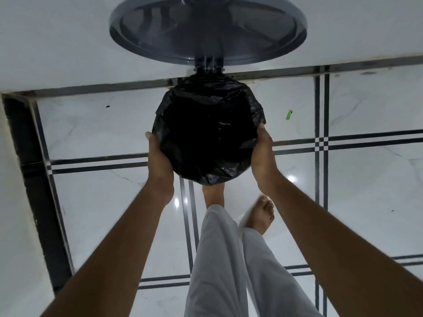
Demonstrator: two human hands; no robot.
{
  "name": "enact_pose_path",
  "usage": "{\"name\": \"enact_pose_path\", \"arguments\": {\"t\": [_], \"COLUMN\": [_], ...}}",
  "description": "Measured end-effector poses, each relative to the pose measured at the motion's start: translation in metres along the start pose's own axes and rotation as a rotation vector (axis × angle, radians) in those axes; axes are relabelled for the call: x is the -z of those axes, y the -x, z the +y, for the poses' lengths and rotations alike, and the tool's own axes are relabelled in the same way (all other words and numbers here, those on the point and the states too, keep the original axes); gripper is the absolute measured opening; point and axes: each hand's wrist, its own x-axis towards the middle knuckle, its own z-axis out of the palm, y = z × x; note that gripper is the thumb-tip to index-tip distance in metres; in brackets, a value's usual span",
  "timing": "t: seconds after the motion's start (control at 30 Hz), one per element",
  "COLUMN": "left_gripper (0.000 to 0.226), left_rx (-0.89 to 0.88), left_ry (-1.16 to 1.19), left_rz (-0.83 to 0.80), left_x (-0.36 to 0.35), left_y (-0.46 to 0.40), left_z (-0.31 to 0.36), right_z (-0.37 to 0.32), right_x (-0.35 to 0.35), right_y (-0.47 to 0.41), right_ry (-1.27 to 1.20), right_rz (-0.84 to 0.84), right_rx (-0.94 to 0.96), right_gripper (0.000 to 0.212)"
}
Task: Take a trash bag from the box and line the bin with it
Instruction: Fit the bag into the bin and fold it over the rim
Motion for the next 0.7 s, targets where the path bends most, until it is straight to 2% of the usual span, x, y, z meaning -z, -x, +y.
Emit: {"name": "enact_pose_path", "arguments": {"t": [0.1, 0.2, 0.3, 0.37, 0.5, 0.7], "left_gripper": [0.091, 0.093, 0.085, 0.08, 0.086, 0.092], "left_rx": [0.152, 0.199, 0.22, 0.265, 0.387, 0.409], "left_ry": [0.129, 0.133, 0.077, 0.08, 0.251, 0.521], "left_rz": [-0.049, 0.006, 0.129, 0.184, 0.052, -0.04], "left_x": [0.02, 0.029, 0.022, 0.018, 0.015, 0.01], "left_y": [-0.023, -0.033, -0.019, -0.005, 0.013, 0.011], "left_z": [0.002, 0.001, 0.002, -0.002, -0.022, -0.043], "right_z": [-0.007, -0.014, -0.012, -0.009, 0.003, 0.015], "right_x": [0.003, 0.006, 0.007, 0.007, 0.001, -0.006], "right_y": [-0.015, -0.013, 0.002, 0.018, 0.046, 0.035], "right_ry": [-0.033, -0.02, -0.036, -0.033, -0.139, -0.285], "right_rz": [-0.037, -0.048, 0.108, 0.179, 0.12, -0.011], "right_rx": [-0.01, -0.074, -0.171, -0.194, -0.273, -0.316], "right_gripper": [0.067, 0.071, 0.081, 0.073, 0.068, 0.076]}}
